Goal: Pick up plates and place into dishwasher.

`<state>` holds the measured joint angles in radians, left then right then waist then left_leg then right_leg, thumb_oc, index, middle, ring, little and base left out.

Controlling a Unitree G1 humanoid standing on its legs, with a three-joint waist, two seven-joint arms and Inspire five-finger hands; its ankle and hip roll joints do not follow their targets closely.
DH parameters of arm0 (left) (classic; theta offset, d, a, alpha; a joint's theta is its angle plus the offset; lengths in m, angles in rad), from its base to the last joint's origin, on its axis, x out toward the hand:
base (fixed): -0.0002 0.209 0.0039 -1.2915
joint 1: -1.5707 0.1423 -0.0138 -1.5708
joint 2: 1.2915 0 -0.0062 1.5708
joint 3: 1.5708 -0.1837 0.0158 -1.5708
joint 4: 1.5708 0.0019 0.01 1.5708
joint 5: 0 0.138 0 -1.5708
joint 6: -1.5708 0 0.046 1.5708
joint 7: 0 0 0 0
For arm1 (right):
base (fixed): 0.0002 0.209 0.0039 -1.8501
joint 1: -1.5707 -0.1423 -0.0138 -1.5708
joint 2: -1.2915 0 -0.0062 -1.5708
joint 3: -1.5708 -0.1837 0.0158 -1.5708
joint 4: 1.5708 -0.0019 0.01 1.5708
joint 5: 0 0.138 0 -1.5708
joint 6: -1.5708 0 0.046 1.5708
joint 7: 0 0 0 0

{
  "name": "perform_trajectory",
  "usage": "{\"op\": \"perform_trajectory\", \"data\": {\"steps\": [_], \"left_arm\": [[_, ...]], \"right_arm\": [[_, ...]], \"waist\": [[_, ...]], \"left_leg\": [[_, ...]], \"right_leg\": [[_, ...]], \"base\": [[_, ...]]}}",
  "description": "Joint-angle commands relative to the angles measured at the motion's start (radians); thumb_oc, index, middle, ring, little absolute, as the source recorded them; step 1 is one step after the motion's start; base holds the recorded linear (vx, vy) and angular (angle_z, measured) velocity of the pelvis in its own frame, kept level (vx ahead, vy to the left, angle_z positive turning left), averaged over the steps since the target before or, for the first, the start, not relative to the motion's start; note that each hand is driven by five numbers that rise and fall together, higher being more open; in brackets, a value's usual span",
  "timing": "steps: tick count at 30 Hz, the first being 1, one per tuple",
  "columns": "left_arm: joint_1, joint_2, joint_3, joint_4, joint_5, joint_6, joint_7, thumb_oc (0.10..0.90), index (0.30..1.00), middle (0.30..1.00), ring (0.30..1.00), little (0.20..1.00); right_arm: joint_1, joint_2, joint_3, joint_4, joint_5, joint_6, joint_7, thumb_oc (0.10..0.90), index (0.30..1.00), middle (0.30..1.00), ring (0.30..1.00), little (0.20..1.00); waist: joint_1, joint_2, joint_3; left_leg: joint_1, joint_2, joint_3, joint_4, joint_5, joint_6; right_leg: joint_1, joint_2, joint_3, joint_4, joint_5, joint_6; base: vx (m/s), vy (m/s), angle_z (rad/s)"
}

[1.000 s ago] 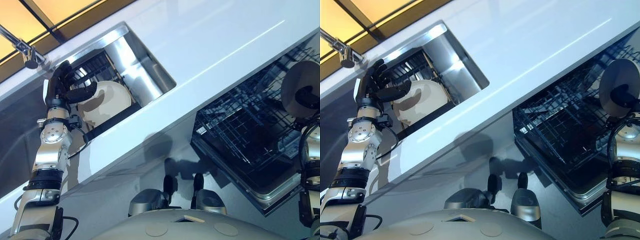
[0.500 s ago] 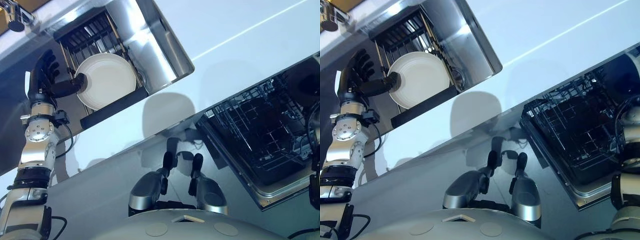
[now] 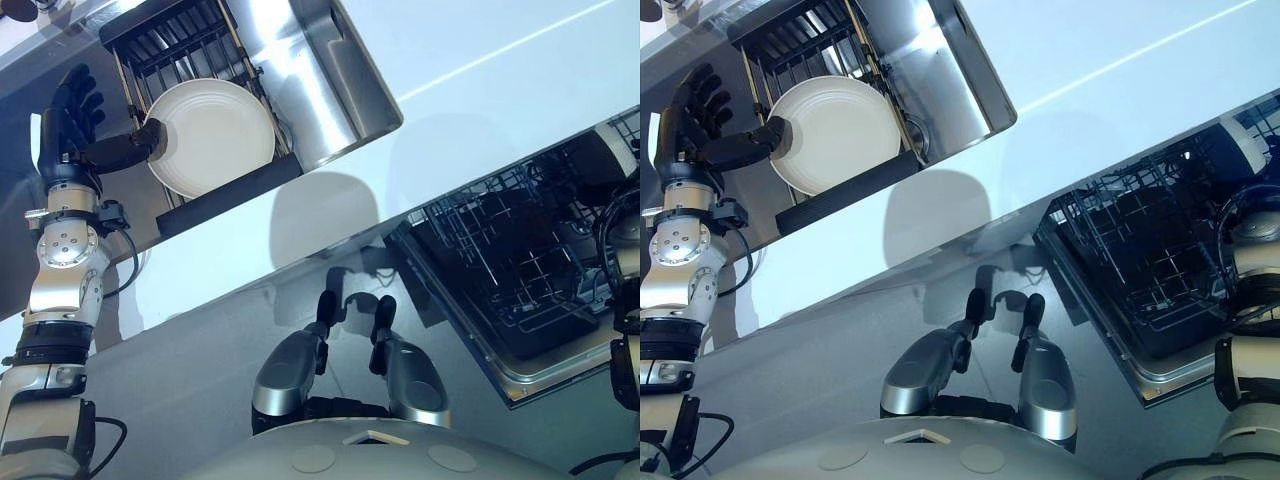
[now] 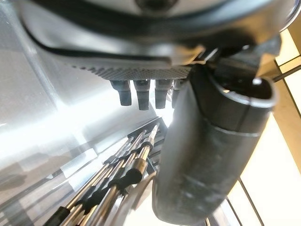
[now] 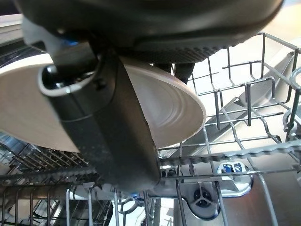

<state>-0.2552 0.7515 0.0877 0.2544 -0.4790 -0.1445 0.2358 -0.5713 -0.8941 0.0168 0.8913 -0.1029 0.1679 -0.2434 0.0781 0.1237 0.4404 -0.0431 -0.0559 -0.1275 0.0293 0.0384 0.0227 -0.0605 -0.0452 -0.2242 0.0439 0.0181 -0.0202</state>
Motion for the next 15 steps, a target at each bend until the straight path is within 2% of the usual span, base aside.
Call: {"op": "perform_trajectory", "data": {"steps": [1,8,15], "left_arm": [[-0.01,0.088,0.136,-0.066,0.001,-0.125,0.038,0.8,0.9,0.9,0.9,0.9],[0.016,0.069,0.152,-0.067,0.001,-0.14,0.02,0.8,0.9,0.9,0.9,0.9],[0.033,0.042,0.156,-0.059,0.015,-0.153,0.01,0.8,0.9,0.9,0.9,0.9]], "right_arm": [[0.071,-0.048,0.008,-0.072,-0.004,-0.053,-0.075,0.8,0.9,0.9,0.9,0.9],[0.121,-0.013,-0.017,-0.163,-0.006,-0.057,-0.086,0.8,0.9,0.9,0.9,0.9],[0.168,0.014,-0.046,-0.227,0.005,-0.057,-0.05,0.8,0.9,0.9,0.9,0.9]], "waist": [[0.002,-0.03,-0.127],[-0.005,-0.048,-0.181],[-0.016,-0.06,-0.244]], "left_leg": [[-0.022,-0.015,0.028,0.021,-0.053,-0.037],[0.03,-0.019,0.048,-0.003,-0.069,-0.029],[0.077,-0.02,0.069,-0.019,-0.088,-0.02]], "right_leg": [[-0.02,0.035,0.034,0.192,-0.214,0.0],[0.034,0.029,0.035,0.138,-0.196,0.019],[0.078,0.025,0.046,0.105,-0.189,0.035]], "base": [[-0.01,0.057,0.01],[-0.02,0.073,-0.06],[0.01,0.078,-0.1]]}}
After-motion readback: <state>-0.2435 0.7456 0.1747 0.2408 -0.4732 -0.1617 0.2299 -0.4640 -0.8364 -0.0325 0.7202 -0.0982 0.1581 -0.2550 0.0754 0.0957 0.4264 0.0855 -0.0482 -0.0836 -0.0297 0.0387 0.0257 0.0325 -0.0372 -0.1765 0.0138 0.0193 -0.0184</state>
